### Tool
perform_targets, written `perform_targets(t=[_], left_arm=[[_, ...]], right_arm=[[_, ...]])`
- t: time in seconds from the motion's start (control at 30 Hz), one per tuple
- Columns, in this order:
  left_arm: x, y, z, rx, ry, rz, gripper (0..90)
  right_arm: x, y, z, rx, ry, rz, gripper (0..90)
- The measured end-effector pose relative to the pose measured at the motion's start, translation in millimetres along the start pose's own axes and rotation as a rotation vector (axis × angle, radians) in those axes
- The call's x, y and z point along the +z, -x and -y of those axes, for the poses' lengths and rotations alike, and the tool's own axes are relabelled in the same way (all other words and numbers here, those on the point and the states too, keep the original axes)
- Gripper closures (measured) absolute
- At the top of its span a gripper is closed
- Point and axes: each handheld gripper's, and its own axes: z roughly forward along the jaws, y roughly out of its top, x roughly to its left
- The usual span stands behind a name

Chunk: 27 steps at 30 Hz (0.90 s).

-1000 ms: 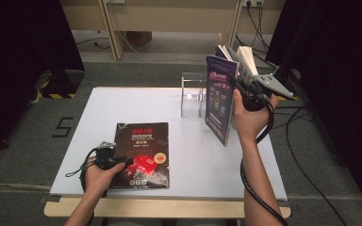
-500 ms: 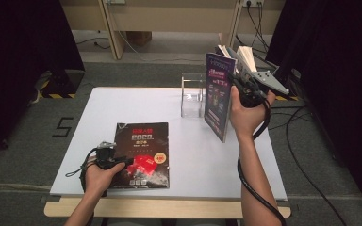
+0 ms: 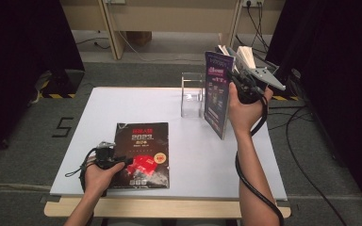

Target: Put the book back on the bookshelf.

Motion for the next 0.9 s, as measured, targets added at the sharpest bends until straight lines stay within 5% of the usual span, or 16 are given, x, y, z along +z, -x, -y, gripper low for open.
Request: perform_targets(t=[0.9], left_arm=[[0.8, -0.8, 0.8, -0.008, -0.001, -0.002, 59.8]], right_arm=[[22.6, 4.1, 0.6, 0.003, -0.024, 0.014, 83.3]])
